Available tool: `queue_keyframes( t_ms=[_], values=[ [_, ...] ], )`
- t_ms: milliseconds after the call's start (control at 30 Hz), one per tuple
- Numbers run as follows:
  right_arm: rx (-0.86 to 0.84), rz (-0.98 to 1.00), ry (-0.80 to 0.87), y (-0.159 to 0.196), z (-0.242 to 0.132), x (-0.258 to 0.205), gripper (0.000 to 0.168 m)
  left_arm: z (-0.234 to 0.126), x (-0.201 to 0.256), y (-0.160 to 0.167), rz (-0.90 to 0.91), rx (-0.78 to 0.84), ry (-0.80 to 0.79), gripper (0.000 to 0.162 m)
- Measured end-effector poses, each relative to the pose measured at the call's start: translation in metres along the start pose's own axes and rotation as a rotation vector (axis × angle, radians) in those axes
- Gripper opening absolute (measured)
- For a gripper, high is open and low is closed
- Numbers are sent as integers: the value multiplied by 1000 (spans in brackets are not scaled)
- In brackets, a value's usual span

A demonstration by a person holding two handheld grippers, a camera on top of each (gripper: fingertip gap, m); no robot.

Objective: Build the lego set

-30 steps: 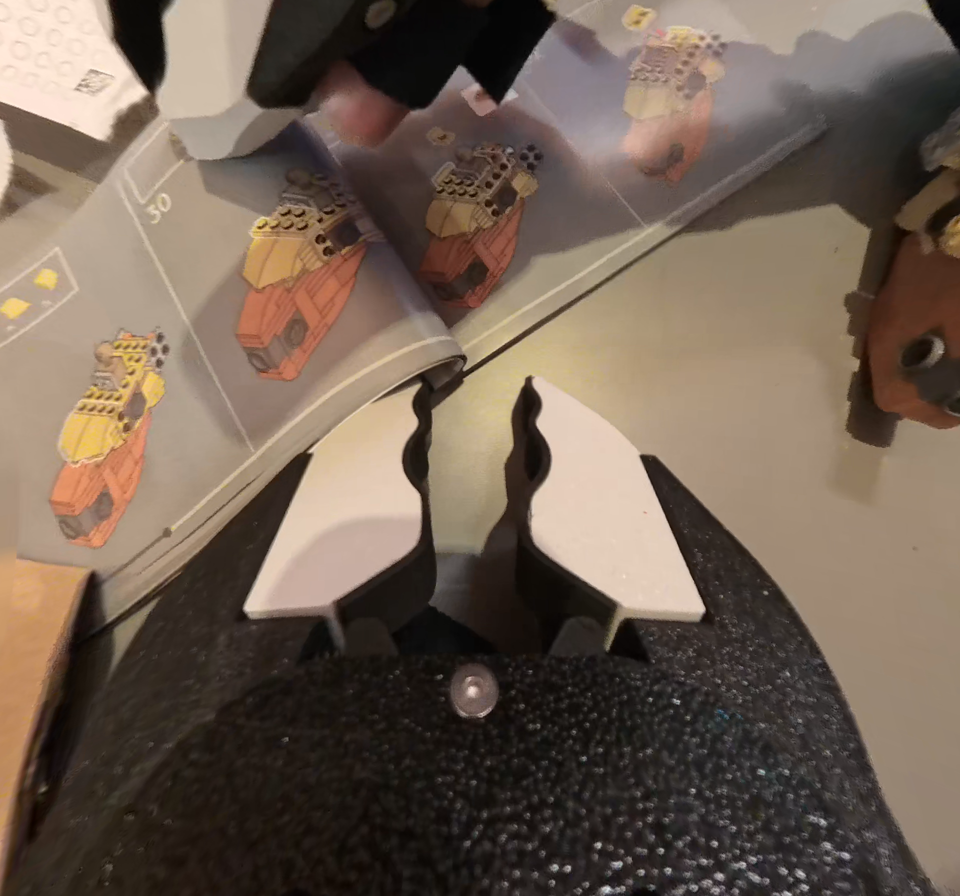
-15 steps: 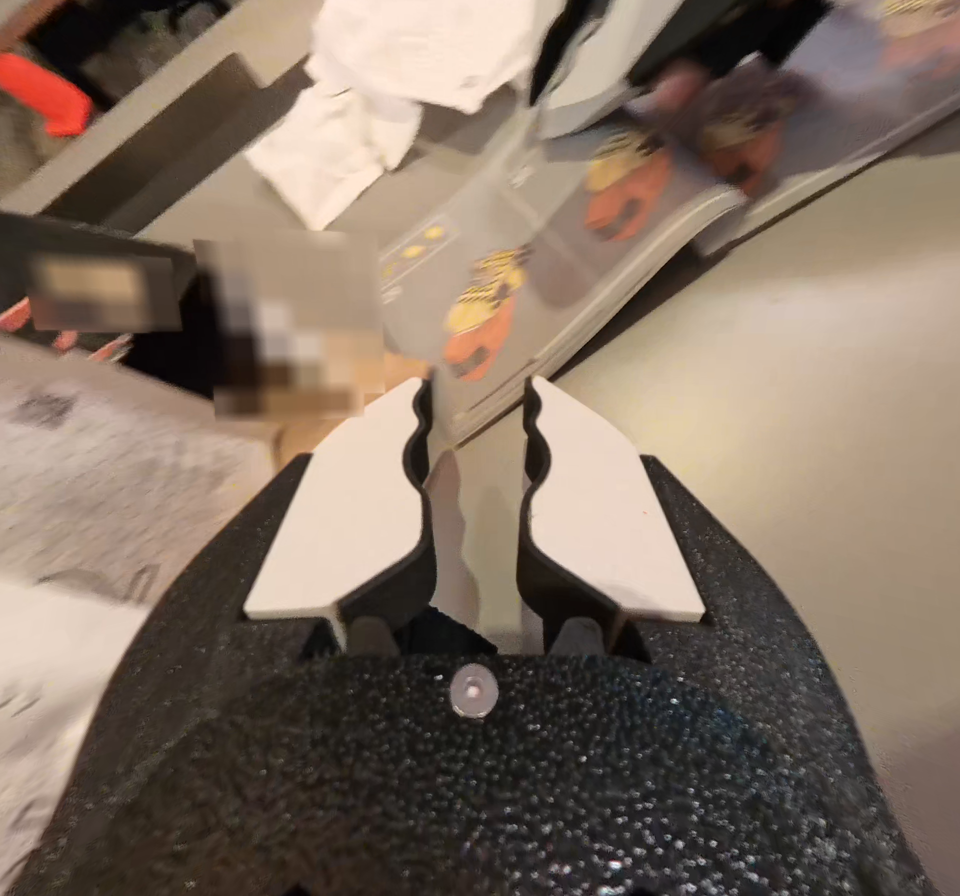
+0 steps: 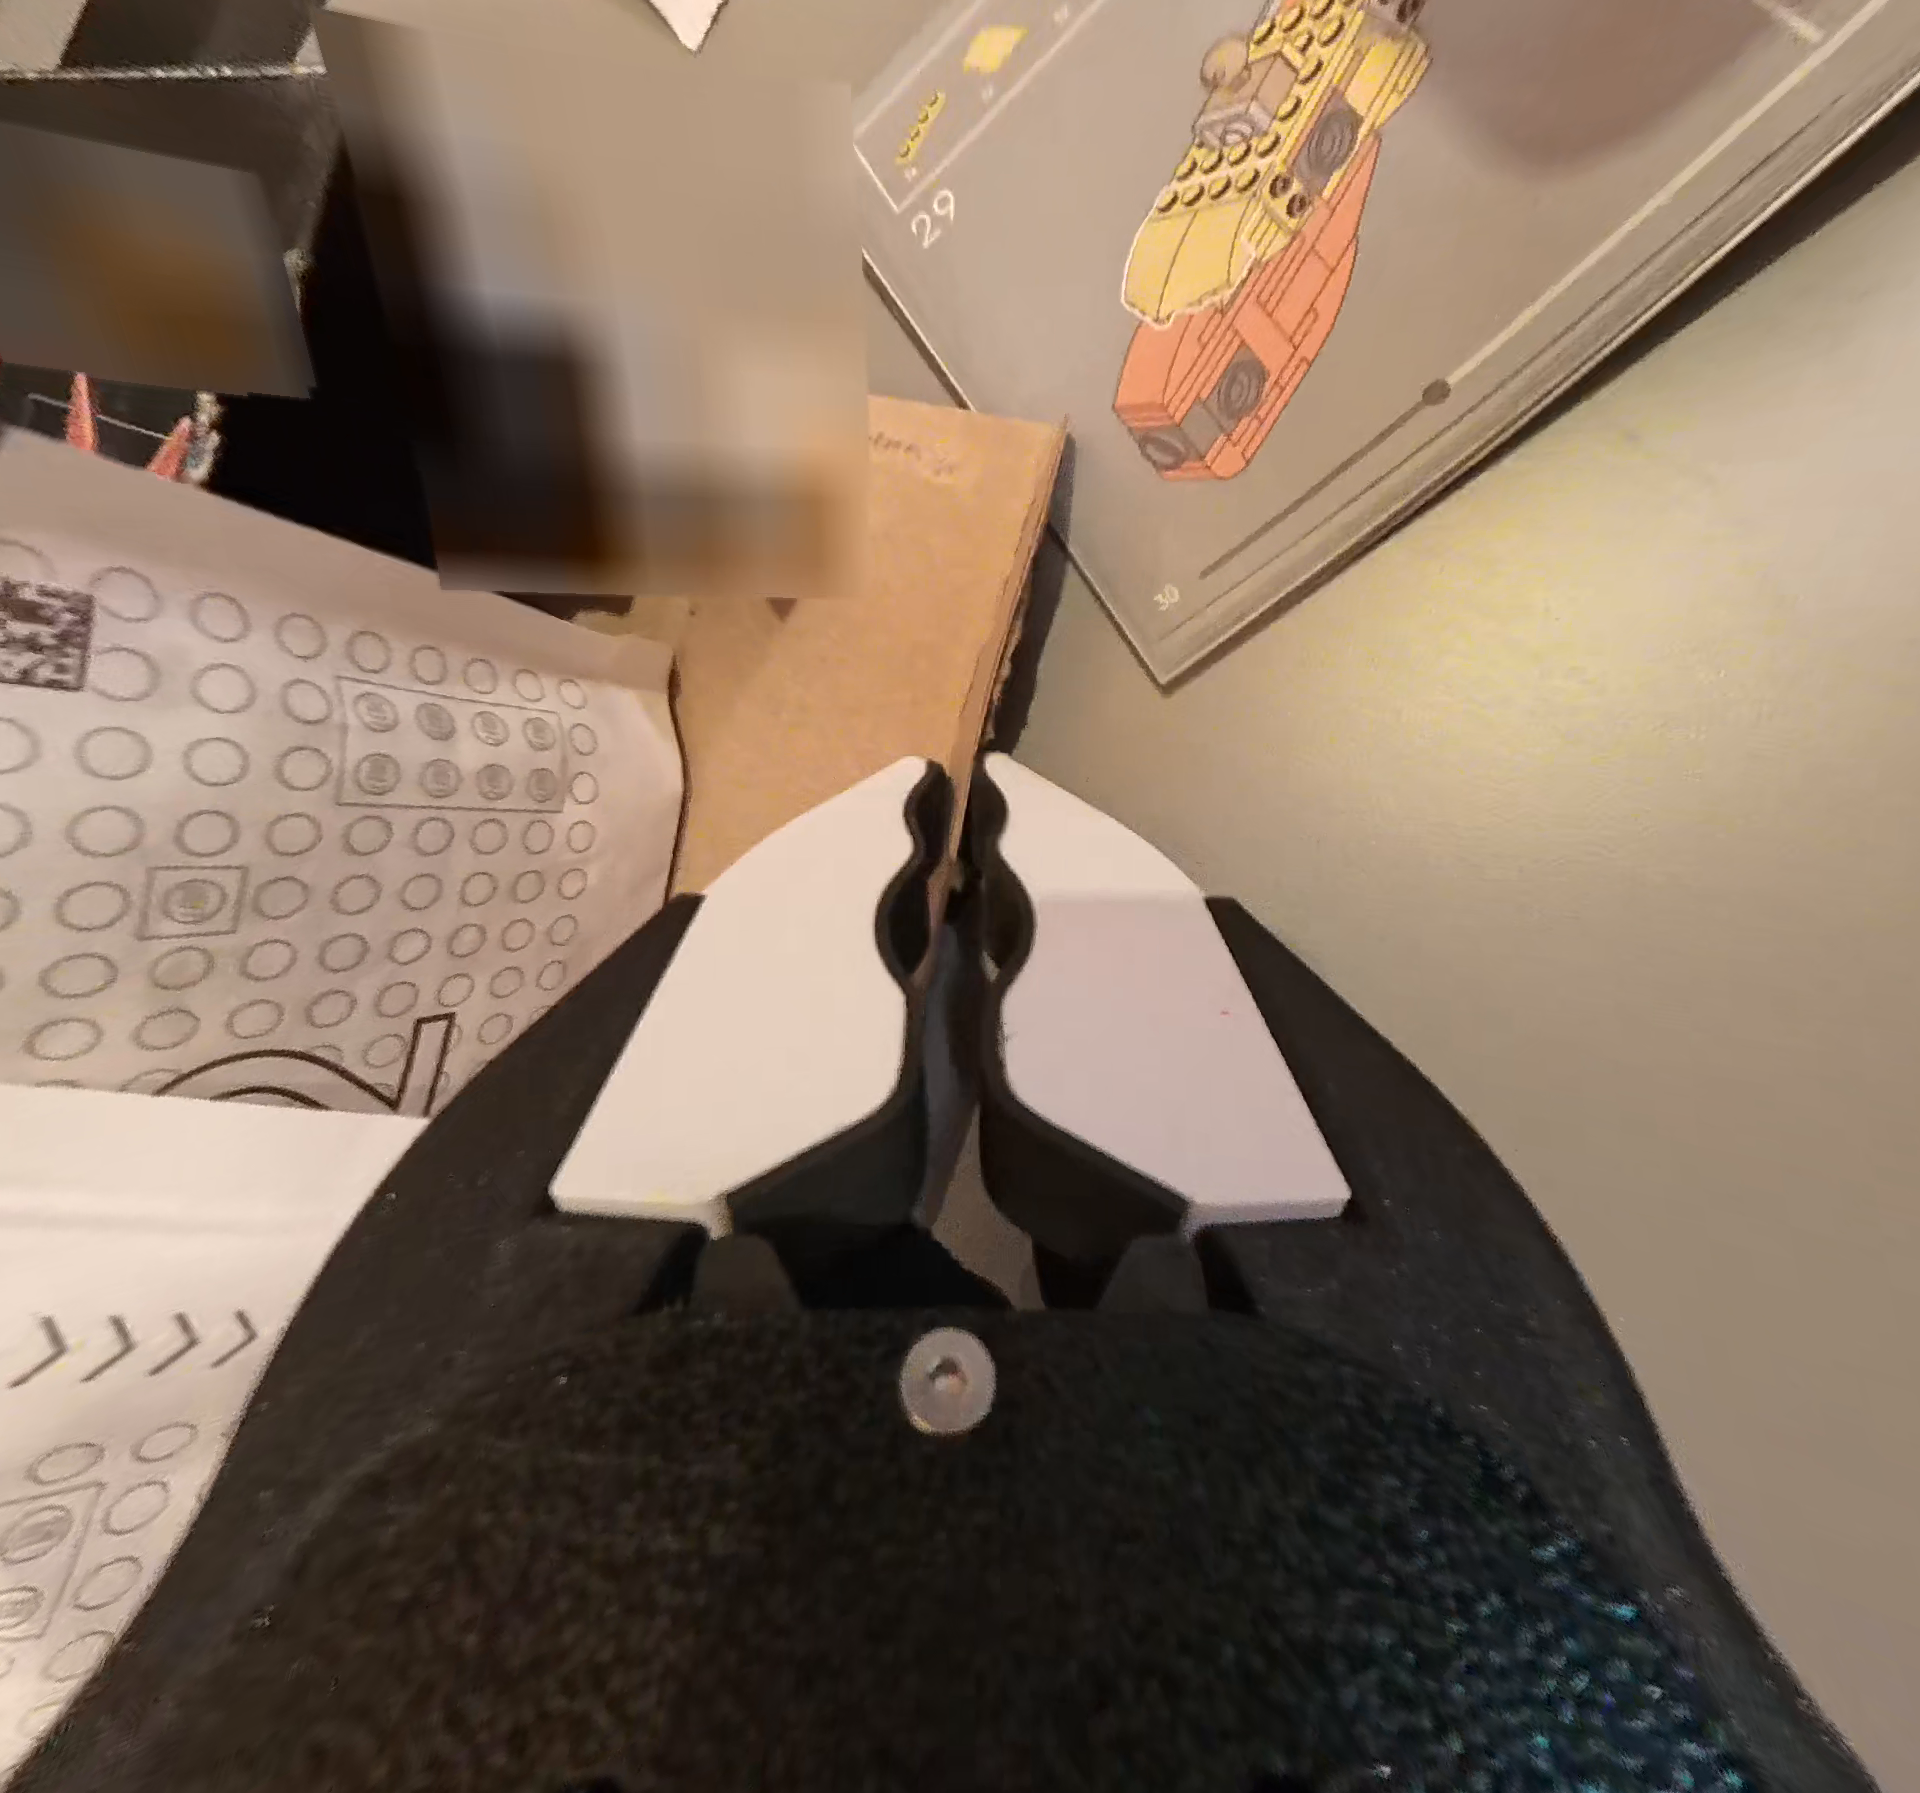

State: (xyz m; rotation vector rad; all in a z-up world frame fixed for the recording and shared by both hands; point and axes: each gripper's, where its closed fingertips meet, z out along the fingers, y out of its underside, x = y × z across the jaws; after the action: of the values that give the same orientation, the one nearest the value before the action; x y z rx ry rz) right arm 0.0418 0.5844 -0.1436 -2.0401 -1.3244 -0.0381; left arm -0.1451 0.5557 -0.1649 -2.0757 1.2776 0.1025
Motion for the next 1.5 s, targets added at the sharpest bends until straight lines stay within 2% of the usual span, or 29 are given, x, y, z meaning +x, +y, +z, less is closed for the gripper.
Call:
queue_keyframes(
  t_ms=[200,300,567,867,1000,1500],
  values=[
    [0,1,1,0,1,0,13,-6,-3,-11,9,30,-15,2],
    [-2,-3,1,0,1,-1,12,-10,10,-15,18,37,35,2],
    [-1,-6,7,0,1,-1,12,-4,19,-13,33,17,22,3],
    [17,-10,31,-2,-3,2,13,-9,17,-14,27,35,-13,20],
    [28,2,49,-3,-7,5,16,-22,16,-24,-2,114,-16,22],
    [96,70,145,-1,-43,22,23,-83,30,-81,-146,618,15,28]
  ],
)
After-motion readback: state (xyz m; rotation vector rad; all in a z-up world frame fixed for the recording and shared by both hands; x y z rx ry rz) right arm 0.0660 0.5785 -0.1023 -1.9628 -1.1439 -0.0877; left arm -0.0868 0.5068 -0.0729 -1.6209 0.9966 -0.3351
